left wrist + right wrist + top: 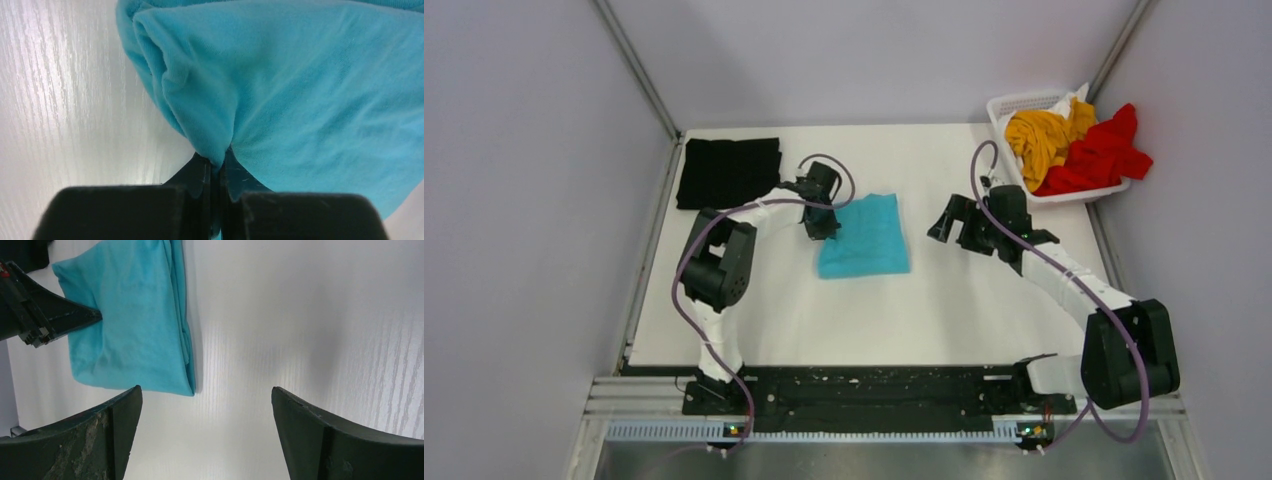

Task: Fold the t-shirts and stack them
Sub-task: Put the neatly folded tshirt into the corner of the board with the left arm

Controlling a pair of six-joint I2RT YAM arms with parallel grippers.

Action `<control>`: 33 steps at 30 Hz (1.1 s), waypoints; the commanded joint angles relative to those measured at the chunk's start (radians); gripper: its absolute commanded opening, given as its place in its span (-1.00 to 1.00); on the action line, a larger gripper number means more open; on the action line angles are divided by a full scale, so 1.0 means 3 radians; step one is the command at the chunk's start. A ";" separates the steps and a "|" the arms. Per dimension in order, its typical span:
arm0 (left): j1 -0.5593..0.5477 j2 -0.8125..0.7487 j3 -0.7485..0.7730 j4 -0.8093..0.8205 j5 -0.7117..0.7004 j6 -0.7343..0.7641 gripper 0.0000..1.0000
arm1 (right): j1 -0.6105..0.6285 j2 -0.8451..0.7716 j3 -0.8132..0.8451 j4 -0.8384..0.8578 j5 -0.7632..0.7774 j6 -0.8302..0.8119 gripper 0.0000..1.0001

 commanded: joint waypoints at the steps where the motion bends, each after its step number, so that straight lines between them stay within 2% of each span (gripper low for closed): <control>1: -0.0057 0.0441 0.0217 -0.0480 -0.0464 0.0067 -1.00 | -0.0055 -0.0065 0.0002 0.0076 0.0027 -0.0094 0.97; 6: -0.0055 0.0521 0.0806 -0.0741 -0.1234 0.0519 -1.00 | -0.0098 -0.0010 0.0031 0.0091 0.0011 -0.0158 0.97; 12: 0.0038 0.0558 0.1238 -0.0418 -0.2047 0.1332 -1.00 | -0.0122 0.0036 0.0053 0.0158 0.0027 -0.0218 0.97; 16: 0.0180 0.0627 0.1506 -0.0212 -0.2204 0.1856 -1.00 | -0.0132 0.0089 0.0152 0.0157 0.0055 -0.0275 0.97; 22: 0.0263 0.0527 0.1465 0.0489 -0.2563 0.2798 -1.00 | -0.0143 0.0172 0.0257 0.0159 0.0072 -0.0322 0.97; 33: 0.0549 0.0437 0.1791 0.0747 -0.2407 0.3420 -1.00 | -0.0189 0.0223 0.0304 0.0141 0.0086 -0.0347 0.97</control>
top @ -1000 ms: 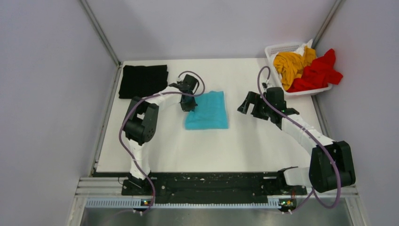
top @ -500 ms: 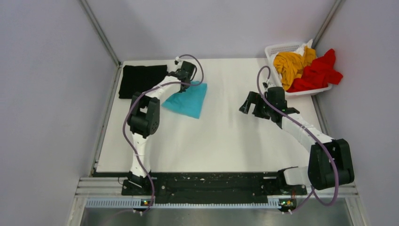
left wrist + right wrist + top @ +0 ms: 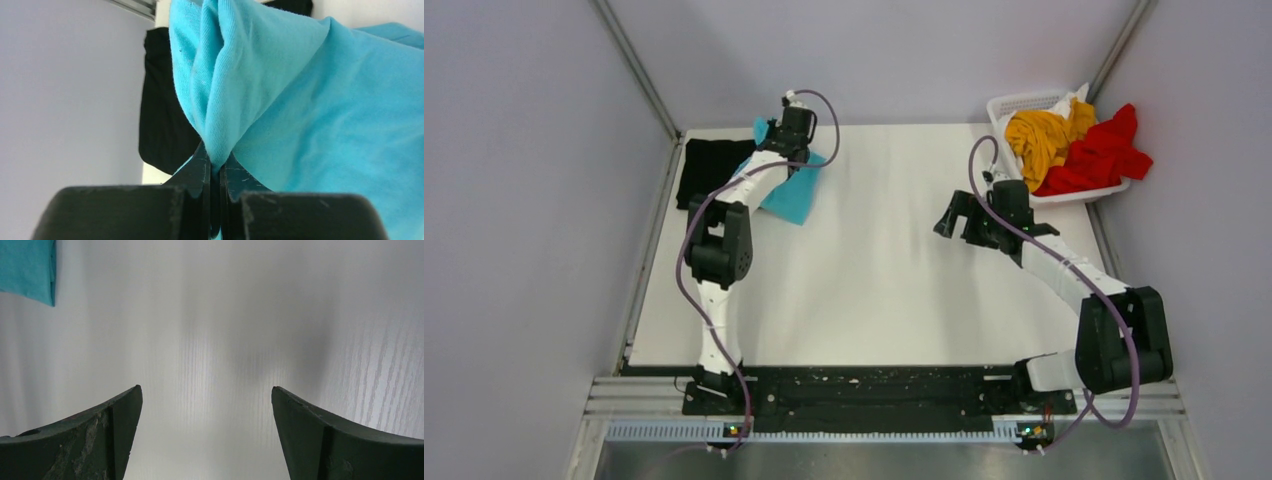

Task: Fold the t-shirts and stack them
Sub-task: Put the neatly folded tshirt into the corner of the board with the left arm

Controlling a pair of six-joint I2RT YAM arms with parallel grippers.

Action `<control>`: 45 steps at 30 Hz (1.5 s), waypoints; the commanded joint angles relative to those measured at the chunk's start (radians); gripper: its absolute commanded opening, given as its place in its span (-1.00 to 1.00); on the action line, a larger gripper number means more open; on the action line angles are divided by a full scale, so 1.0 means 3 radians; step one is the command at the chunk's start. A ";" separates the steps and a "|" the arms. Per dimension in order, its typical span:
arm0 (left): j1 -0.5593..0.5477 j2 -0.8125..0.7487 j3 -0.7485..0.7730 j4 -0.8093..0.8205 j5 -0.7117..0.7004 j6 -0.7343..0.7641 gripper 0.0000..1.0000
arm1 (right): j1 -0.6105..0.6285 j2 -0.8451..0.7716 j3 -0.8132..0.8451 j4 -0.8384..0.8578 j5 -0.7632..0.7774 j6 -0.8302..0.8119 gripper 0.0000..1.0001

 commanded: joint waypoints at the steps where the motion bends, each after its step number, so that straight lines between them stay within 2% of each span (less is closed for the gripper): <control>1: 0.0067 -0.0247 0.0236 0.0305 -0.0067 0.0348 -1.00 | -0.0048 0.0007 0.0183 0.0089 0.0038 -0.0072 0.97; 11: 0.0076 -0.0484 0.0384 0.0188 -0.0022 0.0424 -1.00 | -0.0123 0.0048 0.0229 0.0005 0.0067 -0.0110 0.97; 26: 0.0200 -0.0786 0.0595 -0.0183 0.0449 0.0493 -1.00 | -0.0138 0.0003 0.0250 -0.0086 0.0191 -0.0171 0.97; 31: 0.0345 -0.0684 0.0641 -0.0356 0.0791 0.0268 -1.00 | -0.0136 0.0005 0.0250 -0.0108 0.0235 -0.0184 0.97; 41: 0.0634 -0.0224 0.0885 -0.0547 0.1073 -0.0056 -1.00 | -0.0137 0.0033 0.0278 -0.0159 0.0352 -0.0212 0.97; 45: 0.0765 -0.0066 0.0902 -0.0465 0.1075 -0.0058 -1.00 | -0.0138 0.0039 0.0280 -0.0166 0.0376 -0.0218 0.97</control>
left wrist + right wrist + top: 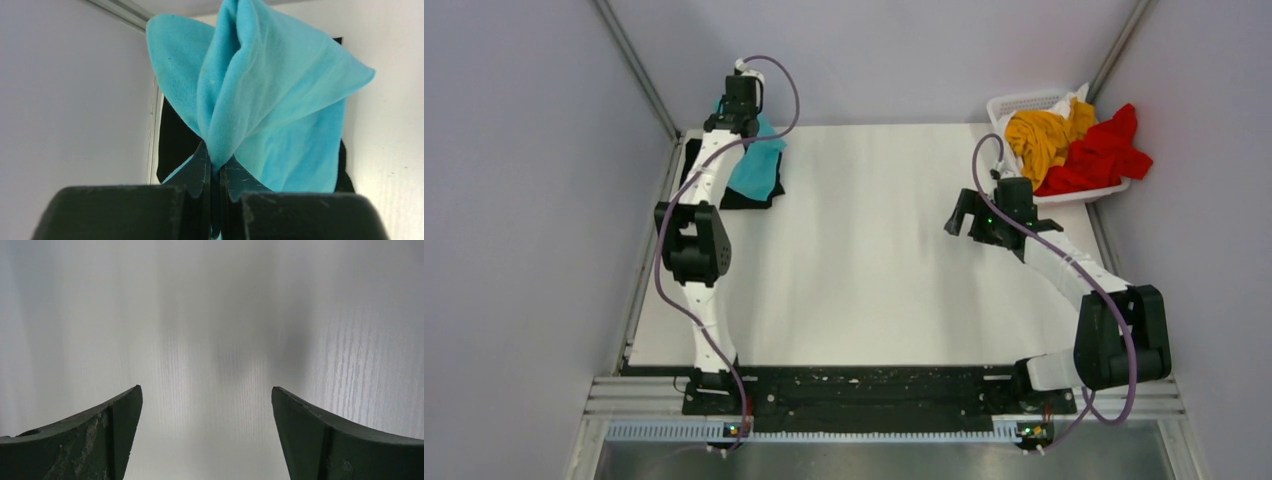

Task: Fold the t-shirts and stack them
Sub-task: Put the neatly folded tshirt into the corner of the board with the left arm

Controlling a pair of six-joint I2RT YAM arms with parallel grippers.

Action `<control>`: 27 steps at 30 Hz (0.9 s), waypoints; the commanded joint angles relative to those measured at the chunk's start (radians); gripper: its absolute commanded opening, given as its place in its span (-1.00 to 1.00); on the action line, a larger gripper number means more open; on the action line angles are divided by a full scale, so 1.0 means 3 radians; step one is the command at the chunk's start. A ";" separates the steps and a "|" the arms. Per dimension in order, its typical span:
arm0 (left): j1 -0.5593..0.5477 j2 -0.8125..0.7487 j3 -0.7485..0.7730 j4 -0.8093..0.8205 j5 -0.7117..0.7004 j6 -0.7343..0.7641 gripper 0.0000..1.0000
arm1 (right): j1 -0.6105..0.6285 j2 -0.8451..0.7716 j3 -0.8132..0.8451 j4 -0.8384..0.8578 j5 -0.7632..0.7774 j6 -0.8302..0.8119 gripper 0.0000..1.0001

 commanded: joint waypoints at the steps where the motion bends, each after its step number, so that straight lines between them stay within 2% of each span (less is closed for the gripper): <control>1: 0.0160 0.0156 0.0171 0.0108 0.0060 -0.0114 -1.00 | -0.0029 -0.0008 0.0192 0.0021 0.0080 -0.0062 0.98; 7: 0.0295 0.0354 0.0207 0.0121 -0.0121 -0.0235 -1.00 | -0.0030 0.0002 0.0202 -0.0002 0.0110 -0.0064 0.97; 16: 0.0557 0.0572 0.0246 0.0112 -0.0114 -0.0544 -1.00 | -0.0032 0.0029 0.0234 -0.0063 0.0126 -0.0063 0.97; 17: 0.0582 0.0583 0.0254 0.0115 -0.0132 -0.0582 -0.92 | -0.0030 0.0029 0.0240 -0.0068 0.0126 -0.0061 0.97; 18: 0.0606 0.0596 0.0264 0.0112 -0.0148 -0.0622 -0.67 | -0.0030 0.0026 0.0240 -0.0074 0.0127 -0.0058 0.97; 20: 0.0644 0.0581 0.0302 0.0070 -0.0191 -0.0711 0.46 | -0.0032 0.0027 0.0250 -0.0082 0.0139 -0.0059 0.97; 21: 0.0656 0.0567 0.0315 0.0047 -0.0196 -0.0741 0.94 | -0.0033 0.0021 0.0253 -0.0083 0.0155 -0.0058 0.97; 27: 0.0661 0.0243 0.0261 -0.0057 -0.0210 -0.0932 0.97 | -0.0029 -0.0055 0.0246 -0.0079 0.0166 -0.0057 0.97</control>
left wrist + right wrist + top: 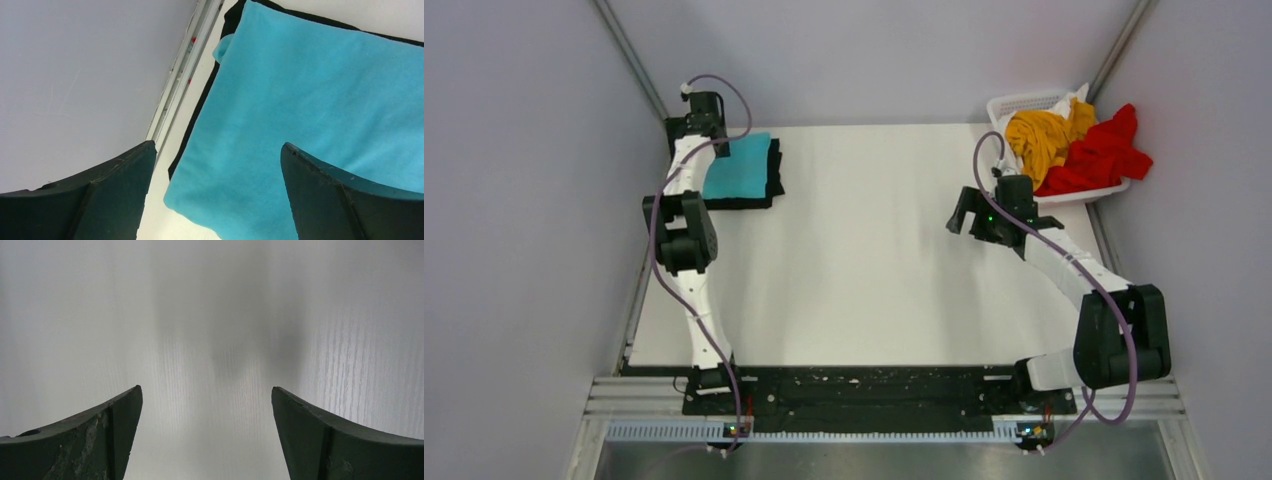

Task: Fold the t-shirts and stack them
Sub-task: Put the neatly folded tshirt into the corner of the board with the left arm, then reset both arms

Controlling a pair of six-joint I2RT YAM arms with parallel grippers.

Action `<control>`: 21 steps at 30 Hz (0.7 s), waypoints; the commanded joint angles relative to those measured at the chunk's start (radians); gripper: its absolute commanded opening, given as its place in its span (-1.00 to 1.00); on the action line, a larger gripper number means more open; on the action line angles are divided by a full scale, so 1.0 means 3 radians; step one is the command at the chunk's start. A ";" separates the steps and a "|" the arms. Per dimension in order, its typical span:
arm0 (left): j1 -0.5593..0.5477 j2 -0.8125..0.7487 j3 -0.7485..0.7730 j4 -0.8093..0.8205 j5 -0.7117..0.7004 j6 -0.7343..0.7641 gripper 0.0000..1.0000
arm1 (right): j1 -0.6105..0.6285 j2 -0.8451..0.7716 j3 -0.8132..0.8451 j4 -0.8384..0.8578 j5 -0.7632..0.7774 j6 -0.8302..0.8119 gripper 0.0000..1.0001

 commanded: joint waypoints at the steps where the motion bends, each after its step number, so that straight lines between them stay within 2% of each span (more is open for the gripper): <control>1: -0.0016 -0.0466 0.0031 -0.0043 0.0040 -0.0297 0.97 | -0.0029 -0.0100 0.0139 0.0053 0.0055 -0.0059 0.97; 7: -0.0019 -0.1099 -0.0581 -0.0001 0.0659 -0.0795 0.97 | -0.0029 -0.0305 0.0033 0.0109 0.0126 -0.0044 0.97; 11: -0.0020 -0.1734 -0.1336 0.0244 0.1704 -0.1220 0.97 | -0.0029 -0.0488 -0.0106 0.0130 0.0186 0.0015 0.97; 13: -0.0029 -0.2105 -0.2053 0.0635 0.2461 -0.1564 0.97 | -0.0030 -0.0603 -0.0227 0.0199 0.0154 0.0032 0.97; 15: -0.0102 -0.2476 -0.2847 0.1522 0.3053 -0.1976 0.98 | -0.0029 -0.0733 -0.0386 0.0299 0.0126 0.0076 0.98; 16: -0.0188 -0.2654 -0.3209 0.1853 0.3100 -0.2050 0.97 | -0.0031 -0.0795 -0.0459 0.0342 0.0118 0.0092 0.97; 17: -0.0277 -0.2802 -0.3473 0.1958 0.2983 -0.2053 0.97 | -0.0029 -0.0850 -0.0524 0.0373 0.0128 0.0103 0.97; 21: -0.0990 -0.3203 -0.3997 0.1734 0.2177 -0.1816 0.97 | -0.0028 -0.1045 -0.0765 0.0433 0.0232 0.0134 0.97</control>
